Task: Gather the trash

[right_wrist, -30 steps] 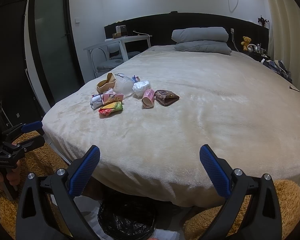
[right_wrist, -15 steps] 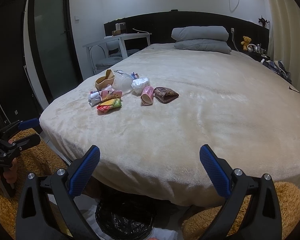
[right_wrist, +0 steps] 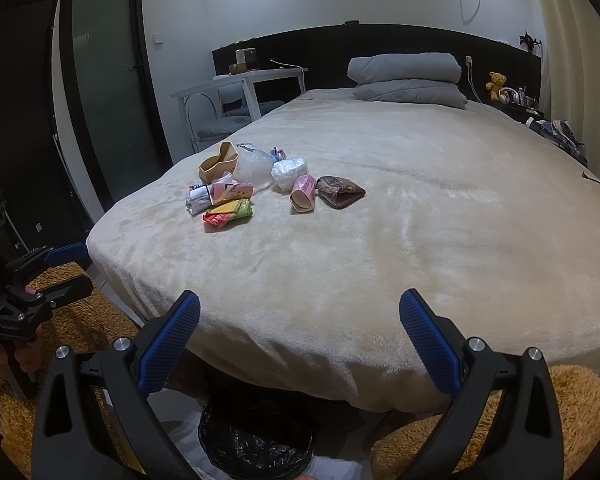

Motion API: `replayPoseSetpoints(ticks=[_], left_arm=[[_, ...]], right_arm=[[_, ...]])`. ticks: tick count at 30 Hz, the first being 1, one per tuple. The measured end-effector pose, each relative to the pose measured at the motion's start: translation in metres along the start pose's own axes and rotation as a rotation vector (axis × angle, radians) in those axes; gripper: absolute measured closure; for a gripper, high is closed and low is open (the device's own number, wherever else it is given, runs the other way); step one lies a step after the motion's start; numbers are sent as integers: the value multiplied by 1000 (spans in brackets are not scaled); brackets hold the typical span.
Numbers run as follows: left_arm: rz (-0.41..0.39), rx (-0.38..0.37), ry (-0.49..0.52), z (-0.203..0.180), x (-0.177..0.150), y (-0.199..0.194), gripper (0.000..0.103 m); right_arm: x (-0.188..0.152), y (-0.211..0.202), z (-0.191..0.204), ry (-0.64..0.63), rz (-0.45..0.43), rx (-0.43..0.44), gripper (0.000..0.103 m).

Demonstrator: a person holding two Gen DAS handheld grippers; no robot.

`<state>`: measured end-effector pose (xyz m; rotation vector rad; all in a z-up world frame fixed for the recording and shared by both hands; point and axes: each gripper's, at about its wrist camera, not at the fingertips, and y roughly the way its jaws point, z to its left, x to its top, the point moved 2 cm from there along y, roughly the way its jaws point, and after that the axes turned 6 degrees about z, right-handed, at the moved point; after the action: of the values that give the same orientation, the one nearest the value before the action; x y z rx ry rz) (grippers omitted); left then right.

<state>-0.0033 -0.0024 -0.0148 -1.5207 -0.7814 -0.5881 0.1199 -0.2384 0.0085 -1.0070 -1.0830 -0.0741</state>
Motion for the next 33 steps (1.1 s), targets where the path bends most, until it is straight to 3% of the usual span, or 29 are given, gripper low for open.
replayPoseSetpoints(ticks=[6, 17, 26, 33], left_arm=[[13, 17, -25, 2, 1, 3, 6], [102, -74, -93, 18, 25, 31, 6], [114, -109, -174, 53, 68, 60, 6], [134, -155, -290, 97, 106, 94, 6]], right_arm=[[15, 7, 0, 2, -16, 20, 4], [60, 53, -29, 52, 42, 85, 4], [103, 109, -53, 39, 100, 106, 4], [126, 159, -70, -6, 179, 64, 4]])
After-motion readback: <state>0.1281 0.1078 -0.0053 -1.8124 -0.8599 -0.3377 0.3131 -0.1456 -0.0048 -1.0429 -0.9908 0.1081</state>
